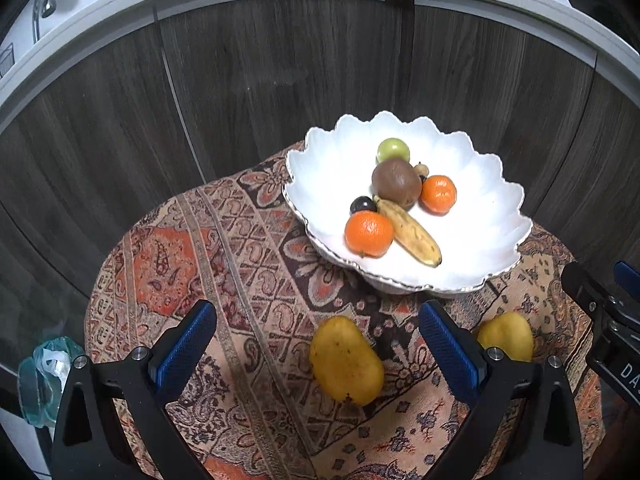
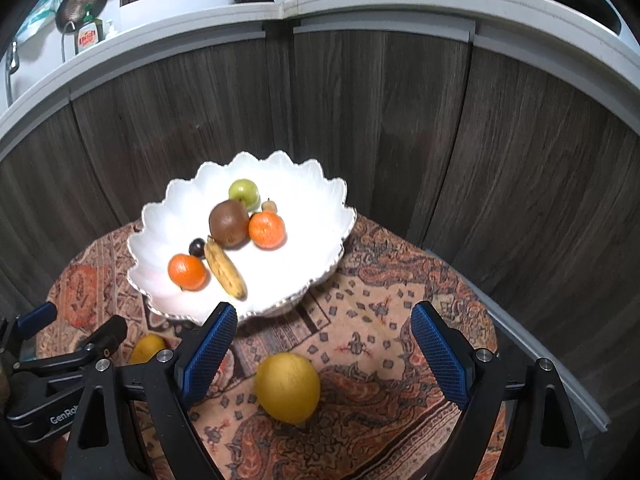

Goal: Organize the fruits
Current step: 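Withdraw both grippers from the bowl toward the mango and lemon, then grasp the yellow mango with the left gripper while the right grasps the lemon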

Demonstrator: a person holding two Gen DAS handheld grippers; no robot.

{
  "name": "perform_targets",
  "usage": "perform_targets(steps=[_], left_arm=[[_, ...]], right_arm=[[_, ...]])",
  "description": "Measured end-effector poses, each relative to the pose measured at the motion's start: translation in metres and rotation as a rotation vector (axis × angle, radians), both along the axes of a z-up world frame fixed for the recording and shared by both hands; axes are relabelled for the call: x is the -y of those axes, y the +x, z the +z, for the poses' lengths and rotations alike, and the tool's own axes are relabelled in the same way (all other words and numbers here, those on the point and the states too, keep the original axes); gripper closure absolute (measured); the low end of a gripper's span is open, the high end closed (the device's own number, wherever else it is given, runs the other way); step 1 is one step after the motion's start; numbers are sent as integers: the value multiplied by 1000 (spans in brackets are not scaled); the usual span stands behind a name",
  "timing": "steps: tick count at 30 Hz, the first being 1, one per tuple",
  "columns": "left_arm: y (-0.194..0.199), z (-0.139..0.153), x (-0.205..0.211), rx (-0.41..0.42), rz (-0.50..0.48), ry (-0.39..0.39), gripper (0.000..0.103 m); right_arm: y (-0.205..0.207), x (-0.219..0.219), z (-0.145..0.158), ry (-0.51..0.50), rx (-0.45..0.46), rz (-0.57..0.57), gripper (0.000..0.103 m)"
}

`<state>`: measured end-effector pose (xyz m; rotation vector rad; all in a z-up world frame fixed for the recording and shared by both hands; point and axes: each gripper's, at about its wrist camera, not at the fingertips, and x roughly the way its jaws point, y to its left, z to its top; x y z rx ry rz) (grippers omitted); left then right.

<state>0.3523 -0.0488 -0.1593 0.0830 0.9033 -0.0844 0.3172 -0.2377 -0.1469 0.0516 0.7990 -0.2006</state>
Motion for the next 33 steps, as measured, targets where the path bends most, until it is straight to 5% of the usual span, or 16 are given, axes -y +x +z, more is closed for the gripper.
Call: perform_targets(steps=[19, 33], left_arm=[[-1, -67, 7, -107, -2, -20, 22], [4, -89, 6, -152, 2, -58, 32]], right_arm=[[0, 0, -56, 26, -63, 27, 14], [9, -10, -90, 77, -138, 101, 14]])
